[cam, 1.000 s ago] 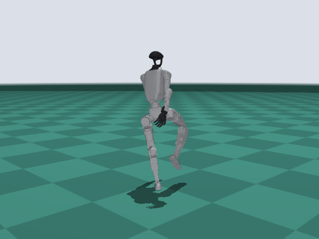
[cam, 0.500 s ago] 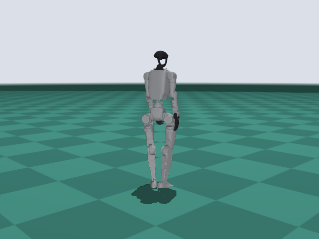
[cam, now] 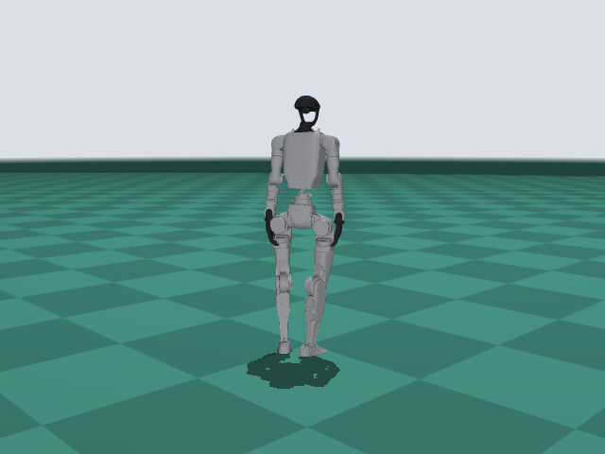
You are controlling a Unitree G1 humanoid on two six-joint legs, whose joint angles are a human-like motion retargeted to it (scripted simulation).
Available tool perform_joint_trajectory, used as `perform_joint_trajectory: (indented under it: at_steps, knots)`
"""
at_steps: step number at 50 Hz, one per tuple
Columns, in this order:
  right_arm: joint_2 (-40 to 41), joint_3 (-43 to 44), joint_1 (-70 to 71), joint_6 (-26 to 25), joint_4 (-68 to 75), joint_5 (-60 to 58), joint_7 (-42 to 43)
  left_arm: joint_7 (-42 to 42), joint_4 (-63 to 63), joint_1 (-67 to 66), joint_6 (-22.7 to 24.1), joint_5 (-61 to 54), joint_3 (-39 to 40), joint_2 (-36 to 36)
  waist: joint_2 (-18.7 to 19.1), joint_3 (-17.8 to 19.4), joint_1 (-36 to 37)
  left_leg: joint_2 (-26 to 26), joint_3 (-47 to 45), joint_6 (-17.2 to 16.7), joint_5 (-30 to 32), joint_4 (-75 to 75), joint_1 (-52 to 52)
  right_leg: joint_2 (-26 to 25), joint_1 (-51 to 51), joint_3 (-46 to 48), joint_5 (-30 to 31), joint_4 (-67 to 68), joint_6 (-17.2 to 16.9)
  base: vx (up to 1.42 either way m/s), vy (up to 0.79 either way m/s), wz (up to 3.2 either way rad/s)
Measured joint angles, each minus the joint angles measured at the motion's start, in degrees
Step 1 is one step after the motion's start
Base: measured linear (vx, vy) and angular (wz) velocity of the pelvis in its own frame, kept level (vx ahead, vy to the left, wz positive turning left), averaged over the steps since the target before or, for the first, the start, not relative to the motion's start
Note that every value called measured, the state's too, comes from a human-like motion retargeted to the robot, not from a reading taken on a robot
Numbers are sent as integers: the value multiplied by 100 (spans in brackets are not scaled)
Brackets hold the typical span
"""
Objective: In place motions
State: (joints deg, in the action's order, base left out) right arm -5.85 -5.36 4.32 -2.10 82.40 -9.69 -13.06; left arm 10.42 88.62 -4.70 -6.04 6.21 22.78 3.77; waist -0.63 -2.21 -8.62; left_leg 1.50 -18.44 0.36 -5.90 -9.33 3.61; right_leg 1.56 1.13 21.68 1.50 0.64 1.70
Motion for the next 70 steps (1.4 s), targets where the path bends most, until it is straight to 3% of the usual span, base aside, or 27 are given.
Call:
perform_joint_trajectory:
  at_steps: [3, 8, 10, 12, 25, 30, 70]
  knots:
    - [-84, -13, -110, -165, 674, -199, 81, 44, -157, 78, 69, 2, -106, -84, 62, -55, 76, -50, -237, -75, -17, 164, -131, -69, 20, -29, -1, -7, 0, 10, 5, -32]
    - [-154, -118, -381, -452, 1289, -773, 147, 65, -245, 49, 72, 394, -425, -36, 113, -385, 978, -114, -1364, -60, -4, 737, -130, -300, 272, -1098, 132, -14, 37, 18, 5, -149]
    - [-163, 27, -497, -496, 1324, -964, 136, 69, -209, 101, 36, 641, -700, 67, 327, -603, -351, 27, -6, -144, -70, 903, -157, -136, 272, 219, -43, -40, -48, 6, 3, 392]
    - [-167, 35, -601, -486, 1289, -996, 88, 36, -197, 124, 50, 773, -797, 113, 344, -620, -500, 73, 71, -133, -39, 1009, -202, -107, 271, 291, -42, -39, -63, 6, 1, 124]
    - [-93, 142, -712, -359, 756, -887, -79, 54, -27, 293, 75, 353, -586, 49, 346, -644, -531, 55, -324, -91, -104, 1089, -314, -164, 411, -94, 119, -7, -48, 6, 1, -22]
    - [-52, 123, -672, -339, 621, -918, -173, 222, -30, 335, 67, 446, -615, 65, 347, -631, -945, 100, 23, -52, -58, 1084, -303, -86, 367, 244, 160, -45, -72, 7, 0, 51]
    - [-10, 97, -611, -395, 686, -953, -186, 218, 242, 349, 78, 399, -534, 18, 263, -867, -866, 211, -30, 18, -68, 1159, -293, -56, 431, 178, 174, -37, -49, 2, 0, -1]
